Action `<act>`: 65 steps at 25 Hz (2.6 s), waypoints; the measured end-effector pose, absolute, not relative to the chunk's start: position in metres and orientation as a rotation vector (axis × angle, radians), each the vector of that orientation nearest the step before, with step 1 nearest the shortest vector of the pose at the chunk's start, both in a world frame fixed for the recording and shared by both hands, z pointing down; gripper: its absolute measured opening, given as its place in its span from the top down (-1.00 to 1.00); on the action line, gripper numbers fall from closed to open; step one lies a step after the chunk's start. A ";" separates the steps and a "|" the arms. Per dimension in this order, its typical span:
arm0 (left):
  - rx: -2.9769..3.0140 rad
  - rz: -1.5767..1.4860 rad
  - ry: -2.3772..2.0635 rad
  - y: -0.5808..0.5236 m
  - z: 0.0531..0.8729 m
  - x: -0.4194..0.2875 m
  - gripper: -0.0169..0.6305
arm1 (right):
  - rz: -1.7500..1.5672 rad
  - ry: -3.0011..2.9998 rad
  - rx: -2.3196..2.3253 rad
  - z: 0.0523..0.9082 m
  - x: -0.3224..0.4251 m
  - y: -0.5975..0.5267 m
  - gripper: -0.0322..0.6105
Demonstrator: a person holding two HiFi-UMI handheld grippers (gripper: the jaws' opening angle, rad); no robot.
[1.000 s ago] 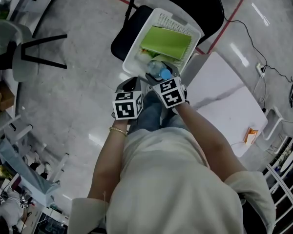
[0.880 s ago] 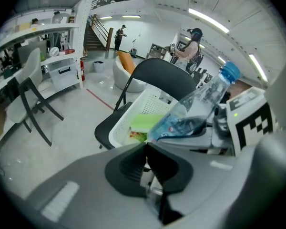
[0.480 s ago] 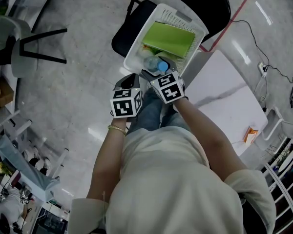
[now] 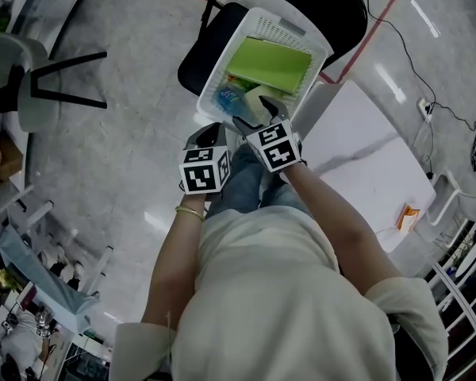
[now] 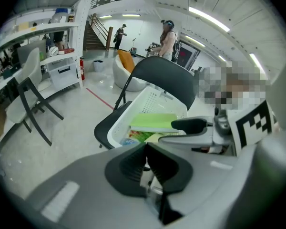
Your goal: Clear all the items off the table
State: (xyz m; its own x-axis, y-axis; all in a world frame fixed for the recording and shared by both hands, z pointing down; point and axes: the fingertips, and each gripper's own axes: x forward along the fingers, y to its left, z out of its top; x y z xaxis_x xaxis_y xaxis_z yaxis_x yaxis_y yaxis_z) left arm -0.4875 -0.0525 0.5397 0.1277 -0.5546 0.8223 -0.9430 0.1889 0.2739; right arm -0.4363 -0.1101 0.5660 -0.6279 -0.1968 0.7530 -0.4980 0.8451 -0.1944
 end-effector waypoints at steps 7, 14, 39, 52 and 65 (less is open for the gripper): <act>1.515 0.528 -1.536 -0.059 0.532 -0.479 0.92 | 0.490 -2.254 0.534 0.555 -0.425 -0.109 -0.04; 1.569 0.538 -1.525 -0.066 0.522 -0.465 0.92 | 0.490 -2.273 0.605 0.537 -0.409 -0.112 0.38; 1.821 0.640 -1.320 -0.099 0.490 -0.381 0.92 | 0.599 -2.275 0.916 0.488 -0.325 -0.114 0.90; 1.990 0.747 -1.133 -0.101 0.482 -0.310 0.92 | 0.678 -2.192 1.163 0.480 -0.248 -0.102 0.90; 2.176 0.856 -0.883 -0.088 0.471 -0.203 0.92 | 0.781 -2.059 1.463 0.472 -0.141 -0.070 0.90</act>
State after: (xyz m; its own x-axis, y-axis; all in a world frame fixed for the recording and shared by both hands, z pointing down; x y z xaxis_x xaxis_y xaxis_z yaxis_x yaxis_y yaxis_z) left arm -0.2028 -0.0882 0.4714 0.5639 -0.3490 0.7485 -0.7592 -0.5759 0.3034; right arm -0.1413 -0.0702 0.4720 -0.3033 -0.6687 0.6788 -0.9507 0.2608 -0.1679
